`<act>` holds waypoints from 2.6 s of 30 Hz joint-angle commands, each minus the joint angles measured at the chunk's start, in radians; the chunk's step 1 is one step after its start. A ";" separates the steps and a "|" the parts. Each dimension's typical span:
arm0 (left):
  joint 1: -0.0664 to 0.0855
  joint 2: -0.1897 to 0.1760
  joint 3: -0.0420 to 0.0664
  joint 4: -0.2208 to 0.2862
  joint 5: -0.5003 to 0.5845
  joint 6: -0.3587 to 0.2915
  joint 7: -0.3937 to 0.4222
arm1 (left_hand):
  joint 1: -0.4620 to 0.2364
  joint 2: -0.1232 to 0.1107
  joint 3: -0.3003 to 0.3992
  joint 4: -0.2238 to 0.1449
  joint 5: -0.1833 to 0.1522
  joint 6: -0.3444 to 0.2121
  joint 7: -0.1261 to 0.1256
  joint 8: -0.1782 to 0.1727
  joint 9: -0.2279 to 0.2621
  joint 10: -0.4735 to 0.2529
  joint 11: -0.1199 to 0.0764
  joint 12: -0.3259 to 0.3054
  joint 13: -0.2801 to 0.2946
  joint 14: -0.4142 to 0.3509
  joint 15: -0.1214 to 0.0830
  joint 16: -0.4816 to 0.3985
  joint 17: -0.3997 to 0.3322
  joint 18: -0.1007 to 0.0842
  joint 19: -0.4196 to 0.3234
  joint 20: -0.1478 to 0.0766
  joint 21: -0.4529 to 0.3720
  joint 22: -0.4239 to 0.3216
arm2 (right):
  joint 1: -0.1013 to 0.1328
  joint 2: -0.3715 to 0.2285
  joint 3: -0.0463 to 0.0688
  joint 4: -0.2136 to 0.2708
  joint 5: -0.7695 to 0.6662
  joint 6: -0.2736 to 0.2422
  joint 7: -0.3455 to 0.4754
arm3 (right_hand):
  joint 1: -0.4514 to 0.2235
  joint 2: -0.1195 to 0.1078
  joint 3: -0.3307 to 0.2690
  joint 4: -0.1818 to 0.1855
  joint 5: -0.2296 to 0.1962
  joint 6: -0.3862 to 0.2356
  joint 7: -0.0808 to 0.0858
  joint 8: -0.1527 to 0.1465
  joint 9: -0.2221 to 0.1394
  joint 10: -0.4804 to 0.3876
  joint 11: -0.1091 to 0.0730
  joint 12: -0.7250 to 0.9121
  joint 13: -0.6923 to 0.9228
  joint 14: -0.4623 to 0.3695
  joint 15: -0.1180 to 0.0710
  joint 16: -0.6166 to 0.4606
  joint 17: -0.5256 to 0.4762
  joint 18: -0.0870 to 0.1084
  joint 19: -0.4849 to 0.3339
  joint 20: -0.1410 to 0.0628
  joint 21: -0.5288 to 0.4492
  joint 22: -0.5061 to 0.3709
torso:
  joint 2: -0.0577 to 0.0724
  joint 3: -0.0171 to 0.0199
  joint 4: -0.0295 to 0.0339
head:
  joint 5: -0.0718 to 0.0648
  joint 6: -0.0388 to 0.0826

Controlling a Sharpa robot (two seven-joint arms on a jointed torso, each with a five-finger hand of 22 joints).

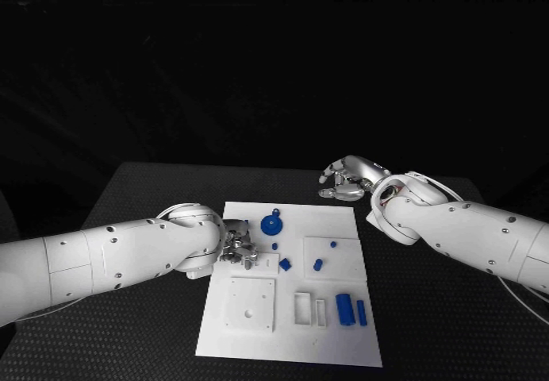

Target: Assemble the parts on the task board

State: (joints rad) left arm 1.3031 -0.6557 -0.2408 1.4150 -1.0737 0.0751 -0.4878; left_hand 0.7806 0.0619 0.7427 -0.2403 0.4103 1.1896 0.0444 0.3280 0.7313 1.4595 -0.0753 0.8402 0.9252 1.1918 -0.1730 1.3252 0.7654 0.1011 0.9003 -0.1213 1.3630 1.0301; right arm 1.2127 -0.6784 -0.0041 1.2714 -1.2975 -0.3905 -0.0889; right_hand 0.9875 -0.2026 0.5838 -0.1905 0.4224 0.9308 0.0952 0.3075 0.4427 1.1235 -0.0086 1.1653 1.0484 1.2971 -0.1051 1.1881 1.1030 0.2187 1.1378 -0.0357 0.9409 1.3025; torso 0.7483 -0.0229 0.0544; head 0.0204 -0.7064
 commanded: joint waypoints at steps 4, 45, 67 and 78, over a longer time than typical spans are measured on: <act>0.000 0.002 0.000 0.003 0.000 0.000 -0.002 | 0.005 -0.008 -0.005 0.001 0.004 0.055 -0.046 -0.002 0.002 -0.037 -0.034 0.005 0.001 0.037 -0.032 0.006 -0.001 0.018 -0.009 -0.150 0.006 -0.001 | 0.000 -0.001 0.001 0.002 -0.001 0.010 0.008 | -0.002 0.007 -0.003 0.005 0.004 0.046 0.016 0.006 0.002 -0.050 0.007 0.001 -0.002 -0.002 -0.004 -0.006 0.001 0.043 0.001 0.004 -0.002 0.002 | 0.000 -0.0002 -0.0003 | -0.001 0.002; 0.024 -0.132 0.004 0.119 0.098 -0.209 0.096 | 0.041 -0.259 0.005 0.158 -0.360 -0.114 0.025 -0.103 -0.031 -0.191 0.036 -0.179 -0.108 -0.101 0.036 -0.152 -0.089 -0.011 -0.124 -0.112 -0.086 -0.080 | -0.042 -0.040 -0.055 0.241 -0.259 0.142 -0.109 | 0.008 -0.032 -0.051 -0.069 -0.347 0.030 0.023 -0.003 -0.001 -0.074 0.015 0.006 -0.003 -0.019 0.004 -0.012 0.003 0.043 -0.019 0.013 -0.012 0.006 | -0.006 -0.0041 -0.0003 | -0.010 0.003; 0.025 -0.149 0.004 0.132 0.196 -0.282 0.137 | 0.157 -0.295 -0.034 0.203 -0.360 -0.173 0.058 -0.097 -0.022 -0.228 0.073 -0.340 -0.263 -0.147 0.109 -0.286 -0.163 -0.034 -0.191 -0.041 -0.171 -0.137 | -0.094 0.049 -0.118 0.264 -0.469 0.168 -0.221 | -0.028 -0.068 -0.066 -0.020 -0.369 0.094 0.001 0.028 0.014 -0.058 -0.005 0.035 0.010 -0.003 -0.012 0.006 0.008 0.043 -0.006 0.002 -0.001 0.012 | -0.005 -0.0104 -0.0001 | -0.016 0.001; 0.025 -0.151 0.003 0.134 0.211 -0.280 0.143 | 0.164 -0.292 -0.037 0.207 -0.360 -0.176 0.059 -0.096 -0.023 -0.226 0.073 -0.343 -0.270 -0.147 0.109 -0.289 -0.163 -0.034 -0.191 -0.040 -0.171 -0.139 | -0.113 0.083 -0.125 0.212 -0.530 0.154 -0.233 | -0.037 -0.072 -0.060 0.006 -0.368 0.105 -0.003 0.031 0.015 -0.055 -0.009 0.045 0.016 0.002 -0.015 0.011 0.009 0.043 -0.001 -0.003 0.003 0.014 | -0.005 -0.0086 0.0003 | -0.010 -0.007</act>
State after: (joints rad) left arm 1.3267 -0.8063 -0.2381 1.5457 -0.8809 -0.1947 -0.3632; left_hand 0.9357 -0.2302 0.7057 -0.0403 0.0494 1.0216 0.1051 0.2257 0.7076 1.2276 -0.0034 0.5025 0.6570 1.0434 -0.0677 1.0422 0.6031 0.0696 0.7127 -0.0696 1.1957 0.8929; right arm 1.1000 -0.5982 -0.1294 1.4873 -1.7756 -0.2399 -0.3078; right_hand 0.9559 -0.2712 0.5247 -0.1914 0.0581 0.9309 0.0951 0.3329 0.4561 1.1234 -0.0085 1.2048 1.0634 1.2975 -0.1123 1.1949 1.1103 0.2330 1.1369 -0.0302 0.9381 1.3078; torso 0.7438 -0.0317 0.0558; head 0.0086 -0.7119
